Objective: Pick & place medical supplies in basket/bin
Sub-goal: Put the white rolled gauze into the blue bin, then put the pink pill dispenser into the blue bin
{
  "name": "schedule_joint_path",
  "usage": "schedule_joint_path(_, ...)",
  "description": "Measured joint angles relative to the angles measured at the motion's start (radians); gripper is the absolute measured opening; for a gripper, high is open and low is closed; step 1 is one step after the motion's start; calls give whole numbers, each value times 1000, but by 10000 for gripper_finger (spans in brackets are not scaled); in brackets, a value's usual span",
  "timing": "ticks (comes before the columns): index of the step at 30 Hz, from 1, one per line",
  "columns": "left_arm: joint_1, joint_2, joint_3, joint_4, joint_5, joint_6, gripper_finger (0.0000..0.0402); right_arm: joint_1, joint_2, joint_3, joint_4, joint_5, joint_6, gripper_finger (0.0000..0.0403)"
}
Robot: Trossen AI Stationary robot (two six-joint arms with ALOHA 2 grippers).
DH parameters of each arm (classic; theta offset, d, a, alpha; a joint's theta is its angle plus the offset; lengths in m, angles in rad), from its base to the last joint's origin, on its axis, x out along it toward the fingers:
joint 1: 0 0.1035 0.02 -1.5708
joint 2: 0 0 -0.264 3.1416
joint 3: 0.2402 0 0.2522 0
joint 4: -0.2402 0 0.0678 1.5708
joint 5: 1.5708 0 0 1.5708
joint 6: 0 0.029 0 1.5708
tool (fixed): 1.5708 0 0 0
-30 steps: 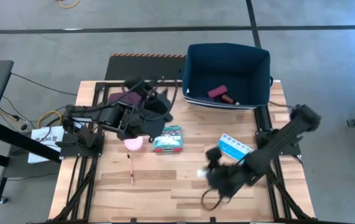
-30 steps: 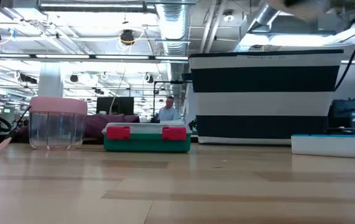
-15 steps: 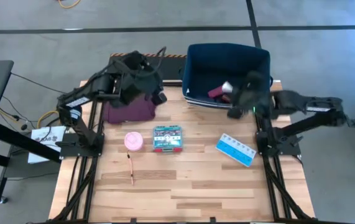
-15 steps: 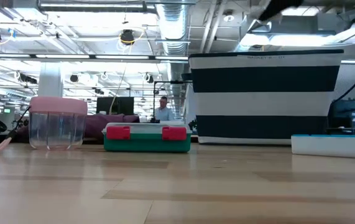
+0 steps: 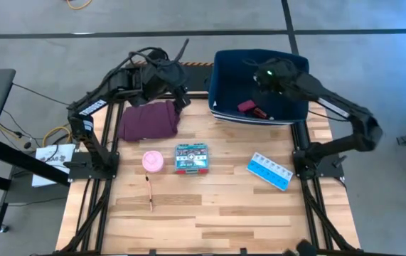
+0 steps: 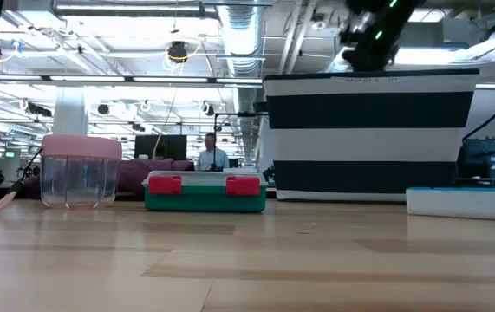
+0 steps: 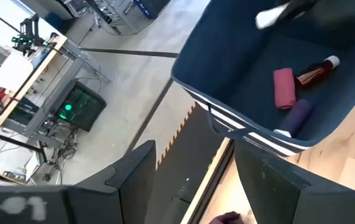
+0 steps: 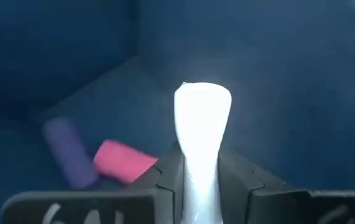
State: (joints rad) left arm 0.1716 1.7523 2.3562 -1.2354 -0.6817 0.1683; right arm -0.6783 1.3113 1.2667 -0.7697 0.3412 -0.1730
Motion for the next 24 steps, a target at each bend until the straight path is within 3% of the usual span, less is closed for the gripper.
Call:
schedule_joint_path(5, 3, 0, 0, -12, -7, 7, 210, -67, 164, 0, 56, -3, 136, 62)
schedule_joint_path(13, 3, 0, 0, -58, -8, 8, 210, -83, 343, 0, 53, -57, 61, 81)
schedule_joint_path(18, 3, 0, 0, -111, -9, -48, 210, -83, 383, 48, -40, -104, 44, 118)
schedule_joint_path(24, 2, 0, 0, -153, -10, -105, 210, -81, 332, 154, -72, -99, 7, 166)
